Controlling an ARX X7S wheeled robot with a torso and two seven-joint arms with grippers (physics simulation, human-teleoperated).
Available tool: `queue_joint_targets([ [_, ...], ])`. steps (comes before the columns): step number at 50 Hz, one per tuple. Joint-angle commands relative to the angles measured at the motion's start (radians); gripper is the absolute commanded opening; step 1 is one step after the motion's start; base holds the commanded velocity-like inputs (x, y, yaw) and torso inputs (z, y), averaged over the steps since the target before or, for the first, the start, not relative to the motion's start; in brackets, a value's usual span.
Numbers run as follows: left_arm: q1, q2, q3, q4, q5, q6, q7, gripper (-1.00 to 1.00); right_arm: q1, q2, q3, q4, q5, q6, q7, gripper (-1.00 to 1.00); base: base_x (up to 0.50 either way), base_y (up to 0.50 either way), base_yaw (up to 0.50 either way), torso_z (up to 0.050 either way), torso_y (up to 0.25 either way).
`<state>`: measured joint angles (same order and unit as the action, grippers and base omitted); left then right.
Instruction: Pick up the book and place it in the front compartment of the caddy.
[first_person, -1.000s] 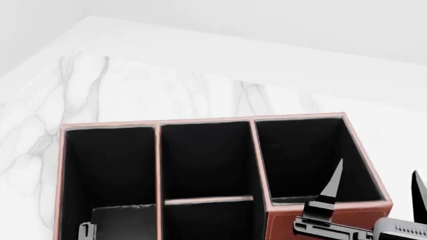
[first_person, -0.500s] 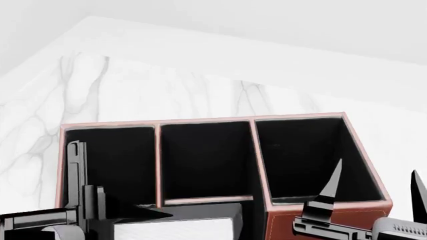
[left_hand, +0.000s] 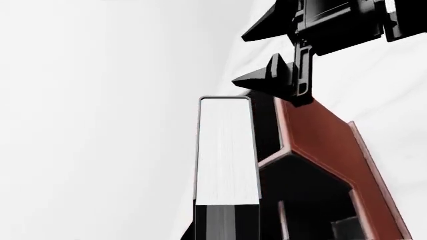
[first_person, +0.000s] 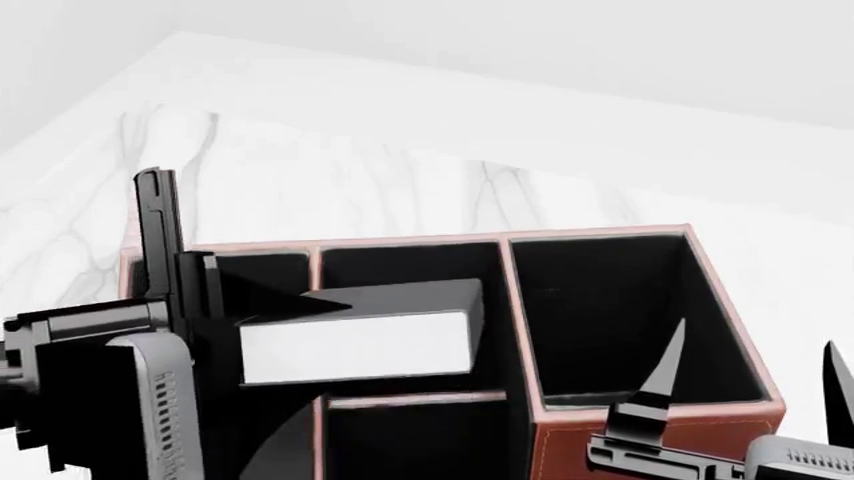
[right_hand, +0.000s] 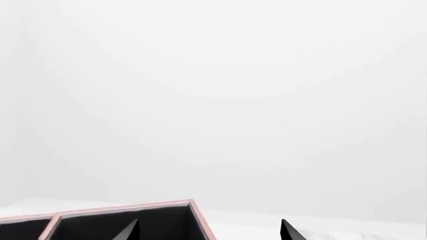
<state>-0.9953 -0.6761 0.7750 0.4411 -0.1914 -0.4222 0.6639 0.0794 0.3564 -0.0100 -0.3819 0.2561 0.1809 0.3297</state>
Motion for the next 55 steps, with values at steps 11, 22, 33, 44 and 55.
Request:
queue_joint_targets([
  [11,-0.039,0.129,0.003,-0.318,0.081,0.242,0.000,-1.00,-0.001,-0.014,0.015,0.027,-0.014,-0.021,-0.017,1.00,0.00,0.00,0.00,0.000,0.002],
  [22,-0.026,0.164,0.036,-0.421,0.081,0.292,0.023,-1.00,-0.005,-0.012,0.016,0.032,-0.014,-0.026,-0.012,1.00,0.00,0.00,0.00,0.000,0.001],
  [33,-0.072,0.220,0.024,-0.542,-0.013,0.256,0.099,-1.00,-0.007,-0.010,0.017,0.048,-0.014,-0.036,-0.011,1.00,0.00,0.00,0.00,0.001,0.002],
  [44,-0.127,0.284,0.057,-0.719,-0.018,0.231,0.159,-1.00,0.003,-0.009,0.023,0.074,-0.004,-0.038,-0.009,1.00,0.00,0.00,0.00,0.000,0.001],
  [55,-0.146,0.334,0.091,-0.876,-0.018,0.278,0.223,-1.00,0.001,-0.004,0.029,0.092,-0.004,-0.038,-0.004,1.00,0.00,0.00,0.00,0.000,0.001],
])
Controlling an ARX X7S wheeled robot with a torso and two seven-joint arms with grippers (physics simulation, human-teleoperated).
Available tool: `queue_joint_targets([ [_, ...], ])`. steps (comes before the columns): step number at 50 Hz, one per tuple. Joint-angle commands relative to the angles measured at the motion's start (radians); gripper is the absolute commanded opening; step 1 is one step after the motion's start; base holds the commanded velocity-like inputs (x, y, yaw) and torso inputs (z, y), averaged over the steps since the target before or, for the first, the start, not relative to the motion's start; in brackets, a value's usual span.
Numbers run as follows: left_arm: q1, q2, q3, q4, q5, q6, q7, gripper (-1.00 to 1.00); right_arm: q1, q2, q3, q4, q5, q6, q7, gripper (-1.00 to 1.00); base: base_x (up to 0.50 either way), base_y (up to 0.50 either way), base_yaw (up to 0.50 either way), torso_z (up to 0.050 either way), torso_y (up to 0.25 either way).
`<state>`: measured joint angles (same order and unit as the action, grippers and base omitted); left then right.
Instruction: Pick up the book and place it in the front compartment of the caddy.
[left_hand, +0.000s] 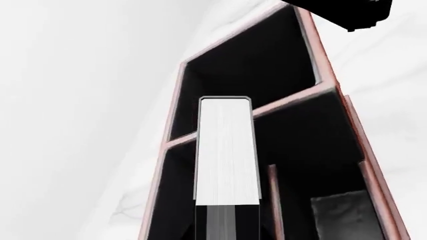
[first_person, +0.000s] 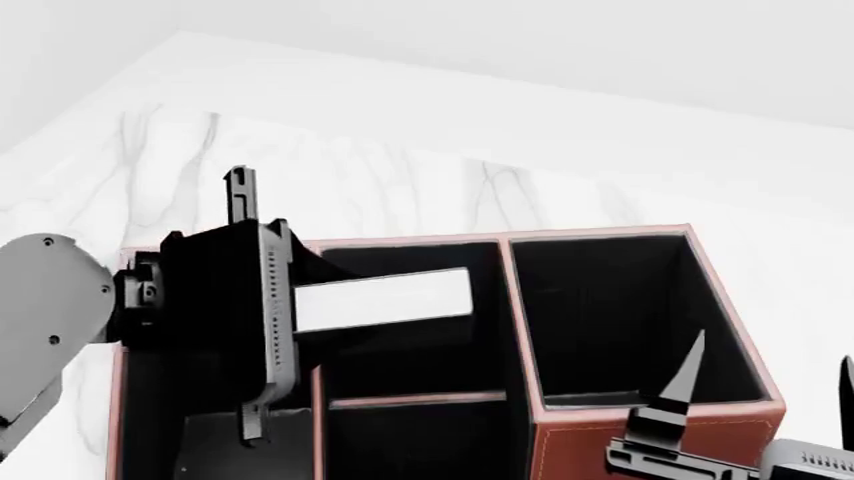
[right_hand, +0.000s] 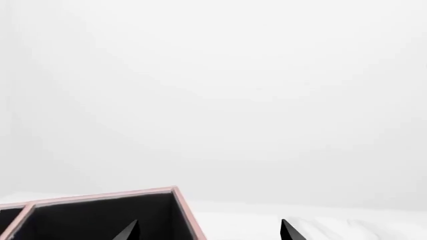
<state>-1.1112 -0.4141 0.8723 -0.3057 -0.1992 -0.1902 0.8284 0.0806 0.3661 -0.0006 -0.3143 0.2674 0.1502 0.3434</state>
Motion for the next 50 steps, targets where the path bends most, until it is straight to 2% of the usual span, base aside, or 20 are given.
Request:
queue_joint_targets([
  [1,-0.031,0.077,-0.006,-0.136,-0.011,0.049,0.061,-1.00,0.001,-0.013,0.019,0.026,-0.015,-0.007,-0.017,1.00,0.00,0.00,0.00,0.000,0.000],
  [19,-0.061,0.169,-0.021,-0.341,-0.056,0.139,0.119,-1.00,0.004,-0.015,0.017,0.069,-0.011,-0.026,-0.020,1.00,0.00,0.00,0.00,0.001,0.002],
  [30,-0.091,0.239,-0.033,-0.552,-0.070,0.184,0.140,-1.00,0.001,-0.014,0.016,0.079,-0.011,-0.034,-0.019,1.00,0.00,0.00,0.00,0.000,0.001],
  [33,-0.117,0.279,-0.028,-0.686,-0.054,0.240,0.148,-1.00,0.001,-0.014,0.013,0.080,-0.013,-0.032,-0.018,1.00,0.00,0.00,0.00,0.000,0.000],
  [38,-0.138,0.309,-0.027,-0.785,-0.052,0.284,0.162,-1.00,0.003,-0.015,0.010,0.095,-0.013,-0.037,-0.019,1.00,0.00,0.00,0.00,0.000,0.000],
  [39,-0.143,0.321,-0.027,-0.823,-0.047,0.304,0.157,1.00,0.004,-0.014,0.011,0.093,-0.012,-0.035,-0.018,1.00,0.00,0.00,0.00,0.000,0.000],
  [45,-0.140,0.339,-0.011,-0.883,-0.027,0.349,0.143,1.00,0.001,-0.014,0.009,0.097,-0.012,-0.042,-0.018,1.00,0.00,0.00,0.00,0.000,0.000],
  [50,-0.108,0.282,-0.006,-0.698,-0.038,0.235,0.122,1.00,-0.001,-0.013,0.007,0.091,-0.012,-0.042,-0.017,1.00,0.00,0.00,0.00,0.000,0.000],
])
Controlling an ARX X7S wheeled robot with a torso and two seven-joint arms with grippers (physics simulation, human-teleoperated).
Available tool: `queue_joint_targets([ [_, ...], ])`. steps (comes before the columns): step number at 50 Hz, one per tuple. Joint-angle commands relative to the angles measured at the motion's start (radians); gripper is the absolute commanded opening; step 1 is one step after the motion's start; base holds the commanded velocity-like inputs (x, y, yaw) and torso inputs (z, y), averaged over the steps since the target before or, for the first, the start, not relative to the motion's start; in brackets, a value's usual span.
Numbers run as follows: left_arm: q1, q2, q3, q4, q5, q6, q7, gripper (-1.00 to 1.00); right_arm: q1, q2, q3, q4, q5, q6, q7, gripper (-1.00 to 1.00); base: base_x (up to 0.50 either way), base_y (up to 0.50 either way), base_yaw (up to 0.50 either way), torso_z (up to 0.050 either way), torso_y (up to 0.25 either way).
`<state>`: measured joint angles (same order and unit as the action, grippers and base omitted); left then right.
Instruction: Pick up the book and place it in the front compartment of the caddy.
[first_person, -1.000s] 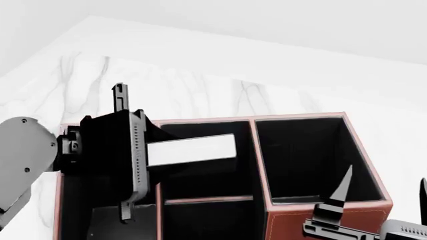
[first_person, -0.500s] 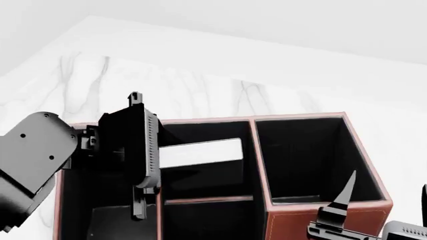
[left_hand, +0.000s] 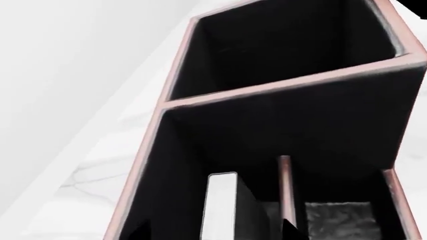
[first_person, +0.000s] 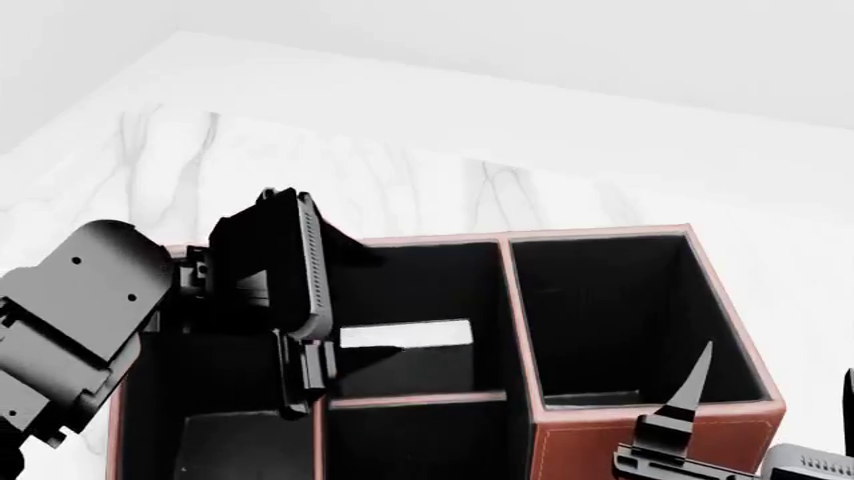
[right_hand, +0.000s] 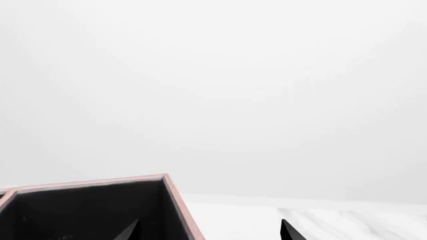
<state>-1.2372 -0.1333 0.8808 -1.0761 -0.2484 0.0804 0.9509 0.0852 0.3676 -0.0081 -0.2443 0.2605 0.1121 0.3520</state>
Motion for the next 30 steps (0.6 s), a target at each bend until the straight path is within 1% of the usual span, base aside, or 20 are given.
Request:
queue_joint_targets([
  [1,0.028,-0.014,-0.014,0.115,0.009,-0.054,-0.004,1.00,-0.006,-0.014,0.014,0.019,-0.005,-0.004,-0.026,1.00,0.00,0.00,0.00,0.000,0.000],
  [6,0.066,-0.076,-0.011,0.291,-0.004,-0.150,-0.025,1.00,-0.006,-0.012,0.012,0.010,-0.004,0.000,-0.025,1.00,0.00,0.00,0.00,0.000,0.000],
  [8,0.076,-0.102,-0.026,0.367,-0.018,-0.197,-0.056,1.00,-0.008,-0.009,0.012,-0.004,-0.004,0.006,-0.022,1.00,0.00,0.00,0.00,0.000,0.000],
  [10,0.097,-0.138,-0.047,0.473,-0.038,-0.239,-0.087,1.00,-0.008,-0.007,0.013,-0.016,0.000,0.013,-0.020,1.00,0.00,0.00,0.00,0.000,0.000],
  [12,0.131,-0.188,-0.077,0.624,-0.056,-0.296,-0.159,1.00,-0.010,-0.006,0.011,-0.024,-0.004,0.012,-0.018,1.00,0.00,0.00,0.00,0.000,0.000],
  [15,0.188,-0.255,-0.102,0.804,-0.075,-0.334,-0.216,1.00,-0.012,-0.003,0.014,-0.041,0.000,0.018,-0.014,1.00,0.00,0.00,0.00,0.000,0.000],
  [16,0.241,-0.293,-0.140,0.919,-0.085,-0.333,-0.289,1.00,-0.014,-0.002,0.014,-0.055,-0.002,0.020,-0.011,1.00,0.00,0.00,0.00,0.000,0.000],
  [17,0.262,-0.308,-0.156,0.974,-0.096,-0.350,-0.322,1.00,-0.016,-0.002,0.013,-0.059,-0.004,0.018,-0.010,1.00,0.00,0.00,0.00,0.000,0.000],
  [18,0.262,-0.309,-0.156,0.977,-0.096,-0.352,-0.323,1.00,-0.016,-0.001,0.013,-0.059,-0.004,0.018,-0.010,1.00,0.00,0.00,0.00,0.000,0.000],
  [19,0.315,-0.341,-0.195,1.087,-0.111,-0.358,-0.394,1.00,-0.017,-0.001,0.014,-0.070,-0.003,0.020,-0.007,1.00,0.00,0.00,0.00,0.000,0.000],
  [20,0.366,-0.376,-0.210,1.182,-0.082,-0.360,-0.468,1.00,-0.020,-0.003,0.016,-0.080,-0.009,0.013,-0.001,1.00,0.00,0.00,0.00,0.000,0.000],
  [22,0.426,-0.412,-0.240,1.272,-0.096,-0.352,-0.517,1.00,-0.022,-0.001,0.017,-0.095,-0.011,0.016,0.005,1.00,0.00,0.00,0.00,0.000,0.000],
  [24,0.480,-0.433,-0.285,1.353,-0.136,-0.369,-0.577,1.00,-0.023,0.000,0.018,-0.109,-0.009,0.021,0.008,1.00,0.00,0.00,0.00,0.000,0.000],
  [25,0.523,-0.441,-0.310,1.398,-0.125,-0.368,-0.644,1.00,-0.026,0.000,0.018,-0.122,-0.016,0.016,0.013,1.00,0.00,0.00,0.00,0.000,0.000],
  [27,0.573,-0.444,-0.359,1.458,-0.182,-0.409,-0.714,1.00,-0.030,-0.001,0.021,-0.139,-0.019,0.012,0.019,1.00,0.00,0.00,0.00,0.000,0.000],
  [29,0.633,-0.448,-0.393,1.503,-0.196,-0.387,-0.767,1.00,-0.035,-0.002,0.025,-0.159,-0.020,0.001,0.024,1.00,0.00,0.00,0.00,0.000,0.000],
  [30,0.690,-0.448,-0.433,1.547,-0.225,-0.384,-0.824,1.00,-0.040,-0.004,0.023,-0.175,-0.033,-0.015,0.029,1.00,0.00,0.00,0.00,0.000,0.000],
])
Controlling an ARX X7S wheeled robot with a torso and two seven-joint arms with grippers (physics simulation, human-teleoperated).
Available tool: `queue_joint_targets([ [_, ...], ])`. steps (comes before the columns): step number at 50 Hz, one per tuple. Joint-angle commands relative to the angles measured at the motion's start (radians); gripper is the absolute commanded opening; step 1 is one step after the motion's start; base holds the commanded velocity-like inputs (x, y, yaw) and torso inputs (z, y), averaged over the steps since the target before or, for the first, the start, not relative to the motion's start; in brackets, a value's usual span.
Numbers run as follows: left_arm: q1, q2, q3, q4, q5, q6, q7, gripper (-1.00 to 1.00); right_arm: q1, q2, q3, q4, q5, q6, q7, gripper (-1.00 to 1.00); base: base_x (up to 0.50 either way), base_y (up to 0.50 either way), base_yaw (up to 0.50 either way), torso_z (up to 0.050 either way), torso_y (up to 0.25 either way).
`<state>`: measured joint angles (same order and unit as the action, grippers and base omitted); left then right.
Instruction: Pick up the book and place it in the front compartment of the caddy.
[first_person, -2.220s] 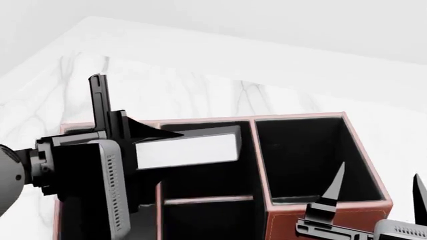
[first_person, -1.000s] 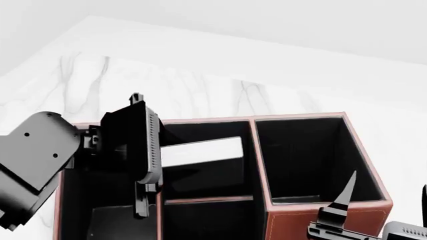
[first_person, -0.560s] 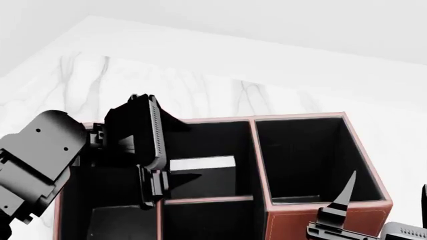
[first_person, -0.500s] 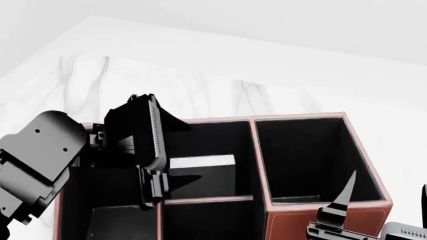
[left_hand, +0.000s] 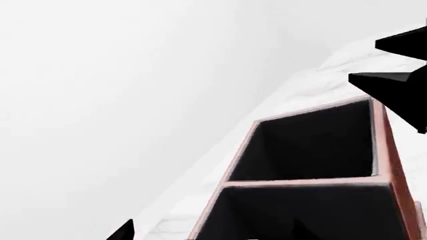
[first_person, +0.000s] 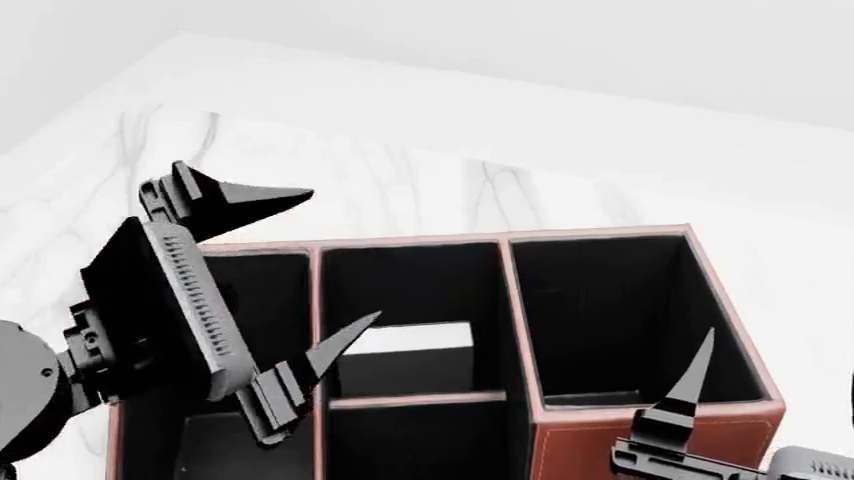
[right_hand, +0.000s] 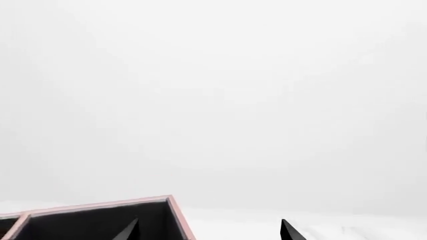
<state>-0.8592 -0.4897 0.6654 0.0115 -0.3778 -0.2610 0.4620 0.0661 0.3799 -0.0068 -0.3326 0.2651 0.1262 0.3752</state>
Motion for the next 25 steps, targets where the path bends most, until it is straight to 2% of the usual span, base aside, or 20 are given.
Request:
queue_joint_targets([
  [1,0.338,-0.088,-0.236,0.473,-0.098,-0.025,-0.362,1.00,-0.023,-0.016,0.020,-0.092,-0.041,-0.031,0.008,1.00,0.00,0.00,0.00,0.000,0.000],
  [4,0.454,-0.069,-0.301,0.528,-0.098,0.049,-0.461,1.00,-0.028,-0.016,0.012,-0.112,-0.035,-0.027,0.003,1.00,0.00,0.00,0.00,0.000,0.000],
  [10,0.614,-0.028,-0.397,0.586,-0.101,0.189,-0.565,1.00,-0.040,-0.022,0.004,-0.124,-0.036,-0.057,-0.001,1.00,0.00,0.00,0.00,0.000,0.000],
  [14,0.701,0.020,-0.453,0.598,-0.005,0.309,-0.650,1.00,-0.051,-0.027,0.012,-0.131,-0.031,-0.089,-0.001,1.00,0.00,0.00,0.00,0.000,0.000],
  [17,0.740,0.022,-0.491,0.623,-0.068,0.341,-0.661,1.00,-0.051,-0.026,0.017,-0.140,-0.028,-0.092,0.002,1.00,0.00,0.00,0.00,0.000,0.000],
  [25,0.838,0.090,-0.627,0.687,0.024,0.506,-0.771,1.00,-0.052,-0.026,0.034,-0.148,-0.030,-0.107,0.016,1.00,0.00,0.00,0.00,0.000,0.000],
])
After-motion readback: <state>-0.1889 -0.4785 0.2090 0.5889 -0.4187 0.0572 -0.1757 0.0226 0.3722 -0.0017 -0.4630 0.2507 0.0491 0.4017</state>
